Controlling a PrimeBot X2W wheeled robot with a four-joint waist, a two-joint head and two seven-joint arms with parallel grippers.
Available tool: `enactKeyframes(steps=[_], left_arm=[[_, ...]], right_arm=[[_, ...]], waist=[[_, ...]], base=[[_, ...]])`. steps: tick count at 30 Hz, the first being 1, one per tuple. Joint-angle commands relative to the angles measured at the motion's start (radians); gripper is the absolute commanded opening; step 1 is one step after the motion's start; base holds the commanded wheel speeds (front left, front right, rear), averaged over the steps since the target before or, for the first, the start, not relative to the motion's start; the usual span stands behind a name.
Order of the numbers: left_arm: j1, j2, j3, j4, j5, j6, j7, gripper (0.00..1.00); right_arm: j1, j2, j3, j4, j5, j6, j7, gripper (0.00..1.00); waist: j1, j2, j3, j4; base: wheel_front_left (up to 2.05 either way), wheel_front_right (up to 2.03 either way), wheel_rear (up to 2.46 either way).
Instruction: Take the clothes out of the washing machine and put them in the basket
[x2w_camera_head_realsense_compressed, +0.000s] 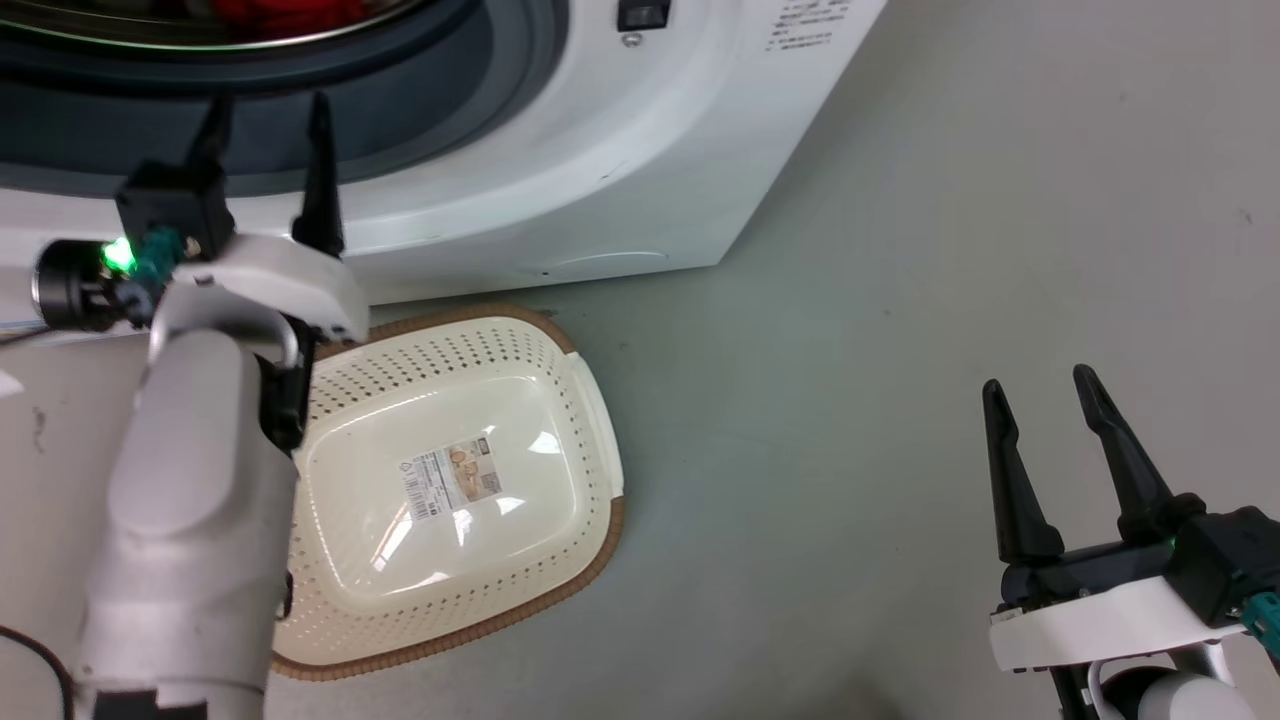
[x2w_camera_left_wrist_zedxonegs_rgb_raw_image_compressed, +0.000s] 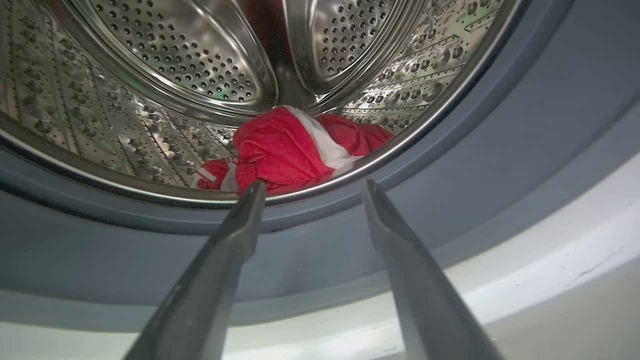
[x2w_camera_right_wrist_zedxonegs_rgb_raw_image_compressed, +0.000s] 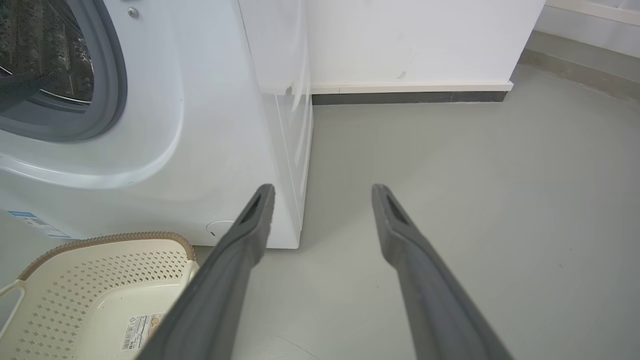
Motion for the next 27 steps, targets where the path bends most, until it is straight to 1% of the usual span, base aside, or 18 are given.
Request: enactKeyframes(steps=[1,7,15,21,27], left_arm=[[-0.054,0.020,0.002,0.053,0.005,-0.007,0.007,1.00],[-0.213,0.080,-0.001,0.202,-0.002,-0.029,0.073,1.00],[-0.396,0.142,-0.004,0.344,-0.024,-0.052,0.185,1.00],[-0.491,0.181,-0.005,0.403,-0.043,-0.062,0.254,1.00],[-0.580,0.222,-0.014,0.464,-0.058,-0.072,0.369,1.00]], right_arm=[[-0.012,0.001,0.003,0.010,0.014,0.000,-0.013,1.00],[-0.022,0.001,0.023,0.033,0.034,0.000,-0.034,1.00],[-0.040,0.001,0.067,0.062,0.066,0.000,-0.063,1.00],[-0.050,0.001,0.092,0.076,0.090,0.000,-0.078,1.00],[-0.060,0.001,0.119,0.093,0.108,0.000,-0.094,1.00]], waist=[[-0.0002,0.0000,0.018,-0.020],[-0.0002,0.0000,0.059,-0.056],[-0.0002,0.0000,0.113,-0.113],[-0.0002,0.0000,0.147,-0.151],[-0.0002,0.0000,0.186,-0.186]], base=[[0.00,0.00,0.00],[0.00,0.00,0.00],[0.00,0.00,0.00],[0.00,0.00,0.00],[0.00,0.00,0.00]])
